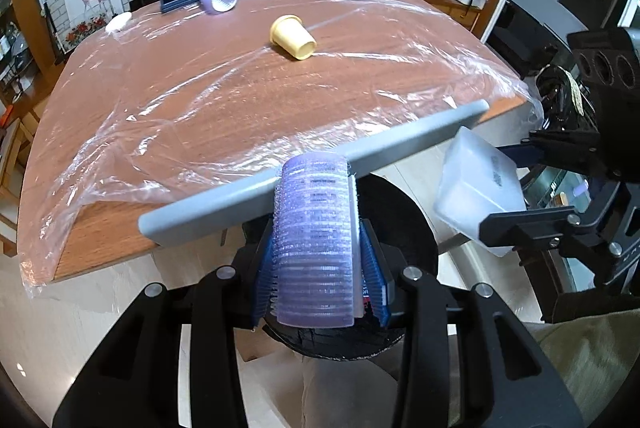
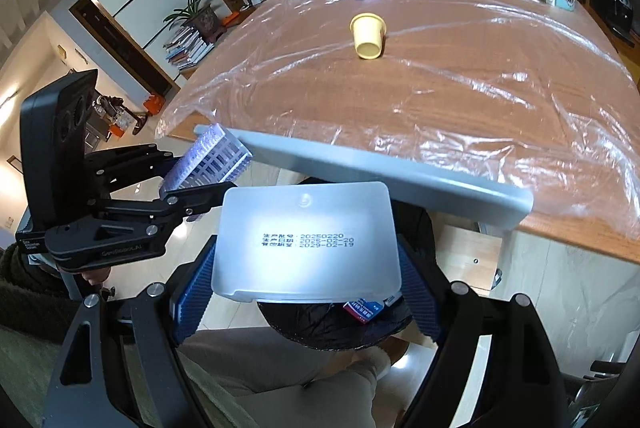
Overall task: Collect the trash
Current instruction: 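Carry the hair roller and white plastic box over the black bin, then open both grippers to drop the roller and plastic box into the bin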
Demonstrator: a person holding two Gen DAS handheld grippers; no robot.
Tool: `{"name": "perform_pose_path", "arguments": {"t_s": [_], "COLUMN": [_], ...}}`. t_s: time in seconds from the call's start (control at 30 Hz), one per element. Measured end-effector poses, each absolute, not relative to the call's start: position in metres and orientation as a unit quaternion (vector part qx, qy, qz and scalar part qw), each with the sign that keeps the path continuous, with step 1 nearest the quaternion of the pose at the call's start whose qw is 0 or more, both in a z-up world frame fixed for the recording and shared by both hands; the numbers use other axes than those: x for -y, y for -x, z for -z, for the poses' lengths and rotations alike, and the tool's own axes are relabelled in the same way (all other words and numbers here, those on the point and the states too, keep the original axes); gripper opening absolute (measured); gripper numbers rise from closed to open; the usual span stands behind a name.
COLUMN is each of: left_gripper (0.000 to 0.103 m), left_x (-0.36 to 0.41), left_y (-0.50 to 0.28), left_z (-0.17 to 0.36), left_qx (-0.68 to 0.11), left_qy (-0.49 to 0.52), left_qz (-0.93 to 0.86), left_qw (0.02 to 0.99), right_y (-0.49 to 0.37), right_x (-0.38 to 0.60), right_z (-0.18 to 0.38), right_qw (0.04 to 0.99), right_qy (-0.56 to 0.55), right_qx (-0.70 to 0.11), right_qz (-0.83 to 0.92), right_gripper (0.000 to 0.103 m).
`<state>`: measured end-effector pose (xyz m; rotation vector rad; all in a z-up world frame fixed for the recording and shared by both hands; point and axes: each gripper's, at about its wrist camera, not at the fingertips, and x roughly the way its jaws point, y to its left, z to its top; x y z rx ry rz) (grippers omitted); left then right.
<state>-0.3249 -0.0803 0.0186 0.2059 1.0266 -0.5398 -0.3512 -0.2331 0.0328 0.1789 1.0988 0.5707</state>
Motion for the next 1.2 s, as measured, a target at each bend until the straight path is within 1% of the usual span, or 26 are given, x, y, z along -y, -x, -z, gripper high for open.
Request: {"name": "perform_pose_path", "arguments": {"t_s": [0.33, 0.93, 1.2], "left_gripper": [0.041, 0.041, 0.041], "left_x": [0.091, 0.093, 0.092], "left_y": [0.335, 0.327, 0.322], "left_z": [-0.005, 0.049, 0.070], "left_qx": [-0.499, -0.551, -0.565], "left_qy": [-0.110, -0.130, -0.135], "left_qz": [0.268, 0.246, 0.234], "left_qw": [0.817, 0.787, 0.780], "right_y": [0.351, 0.342, 0.336], "right_x": [0.233, 0.225, 0.226], "right_z": [-0.017, 0.031, 0.048], "right_qw": [0.799, 0.779, 0.775], "right_qy": [-0.080, -0.051, -0.057], "right_qx": [-0.532, -0.575, -0.585], "right_qz": [-0.268, -0.244, -0.230], "right_gripper": [0.081, 0.081, 0.081]}}
